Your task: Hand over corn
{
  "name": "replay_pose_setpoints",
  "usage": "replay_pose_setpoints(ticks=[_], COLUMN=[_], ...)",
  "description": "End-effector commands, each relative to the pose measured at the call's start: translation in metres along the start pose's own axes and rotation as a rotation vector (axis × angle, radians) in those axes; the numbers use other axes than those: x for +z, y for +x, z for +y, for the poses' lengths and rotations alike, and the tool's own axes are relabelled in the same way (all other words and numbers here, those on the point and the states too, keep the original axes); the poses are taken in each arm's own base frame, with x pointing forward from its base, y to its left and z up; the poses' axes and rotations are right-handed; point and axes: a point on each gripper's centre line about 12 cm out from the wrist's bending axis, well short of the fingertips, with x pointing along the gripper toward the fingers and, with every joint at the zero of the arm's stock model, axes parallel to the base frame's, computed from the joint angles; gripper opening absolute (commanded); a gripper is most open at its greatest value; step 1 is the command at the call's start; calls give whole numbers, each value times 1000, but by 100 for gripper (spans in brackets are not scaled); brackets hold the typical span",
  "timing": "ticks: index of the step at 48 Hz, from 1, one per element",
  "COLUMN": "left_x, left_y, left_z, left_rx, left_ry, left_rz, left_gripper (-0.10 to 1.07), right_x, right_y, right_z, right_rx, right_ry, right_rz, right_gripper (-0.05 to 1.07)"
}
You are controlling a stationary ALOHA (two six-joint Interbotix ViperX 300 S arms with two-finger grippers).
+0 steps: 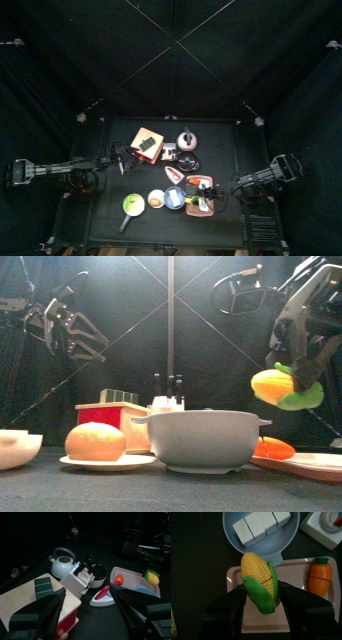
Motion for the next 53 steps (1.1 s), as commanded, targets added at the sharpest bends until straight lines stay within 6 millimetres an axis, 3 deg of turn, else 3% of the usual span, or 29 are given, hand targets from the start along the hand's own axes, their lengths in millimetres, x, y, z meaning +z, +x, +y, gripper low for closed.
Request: replay_pose_setpoints(ticks=[1, 9, 26, 53], left_x=[7, 7, 4, 6], left_y=[2, 1, -1, 22], left_z=[-2, -9, -64, -101], left_rx=[-8, -54, -312, -463], left_ry=[17, 105, 347, 498], left_rz=[-20, -23, -41, -87], left_gripper=[101, 101, 101, 101], right_x=[24, 52, 114, 151], right_y=[-16, -24, -29, -2], right_z=[-4, -17, -43, -62], right_rx=[-1, -35, 3, 30], right_ry=[3, -19, -44, -9], right_rz=[-82, -184, -516, -634], right_gripper=[67, 67, 67, 67])
